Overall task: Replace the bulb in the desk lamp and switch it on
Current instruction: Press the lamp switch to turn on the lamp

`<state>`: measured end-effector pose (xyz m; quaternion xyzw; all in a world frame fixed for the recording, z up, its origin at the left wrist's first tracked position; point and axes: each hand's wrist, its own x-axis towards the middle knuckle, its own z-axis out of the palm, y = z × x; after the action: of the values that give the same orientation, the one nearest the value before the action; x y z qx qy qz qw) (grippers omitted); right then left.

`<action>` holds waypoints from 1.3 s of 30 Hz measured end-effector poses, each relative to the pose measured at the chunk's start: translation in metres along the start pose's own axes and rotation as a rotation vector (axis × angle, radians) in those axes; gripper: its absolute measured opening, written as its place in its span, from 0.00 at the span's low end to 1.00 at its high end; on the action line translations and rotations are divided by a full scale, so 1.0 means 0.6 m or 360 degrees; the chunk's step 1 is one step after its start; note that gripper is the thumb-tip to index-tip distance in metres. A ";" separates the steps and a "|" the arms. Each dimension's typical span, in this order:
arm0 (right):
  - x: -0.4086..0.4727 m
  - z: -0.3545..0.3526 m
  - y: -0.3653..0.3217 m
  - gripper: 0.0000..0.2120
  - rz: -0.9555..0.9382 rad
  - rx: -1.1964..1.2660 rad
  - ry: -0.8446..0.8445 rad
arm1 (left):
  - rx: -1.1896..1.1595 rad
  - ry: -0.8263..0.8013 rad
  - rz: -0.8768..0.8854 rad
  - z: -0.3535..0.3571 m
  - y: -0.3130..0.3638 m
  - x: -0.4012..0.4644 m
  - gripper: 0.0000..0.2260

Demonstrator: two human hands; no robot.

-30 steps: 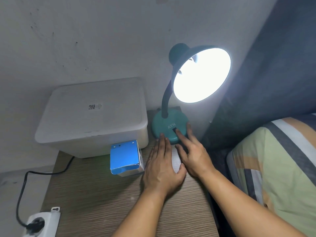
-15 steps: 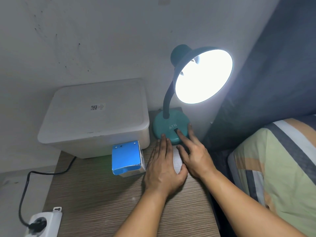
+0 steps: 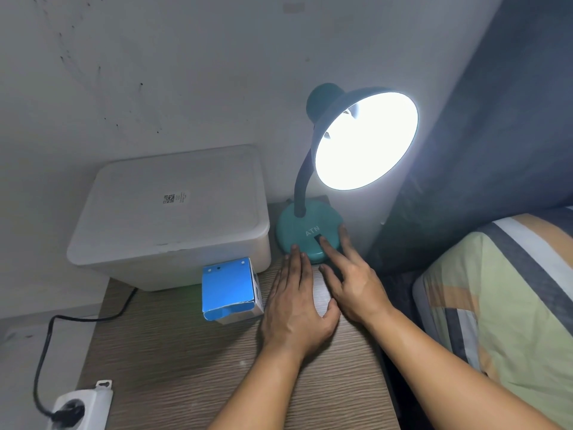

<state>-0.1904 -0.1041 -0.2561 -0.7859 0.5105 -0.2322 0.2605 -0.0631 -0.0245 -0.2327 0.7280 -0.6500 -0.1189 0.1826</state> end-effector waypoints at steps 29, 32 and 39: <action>0.014 -0.022 -0.023 0.24 0.0107 -0.0281 -0.0251 | 0.0034 0.0012 0.0014 -0.002 -0.002 0.003 0.40; 0.015 -0.023 -0.023 0.26 0.0123 -0.0258 -0.0266 | 0.0029 0.0007 0.0009 -0.002 -0.002 0.003 0.39; 0.014 -0.026 -0.024 0.25 0.0108 -0.0244 -0.0260 | 0.0032 0.0008 0.0005 -0.003 -0.001 0.002 0.40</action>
<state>-0.1871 -0.1096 -0.2341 -0.8021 0.5301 -0.1187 0.2482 -0.0618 -0.0253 -0.2314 0.7290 -0.6519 -0.1103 0.1772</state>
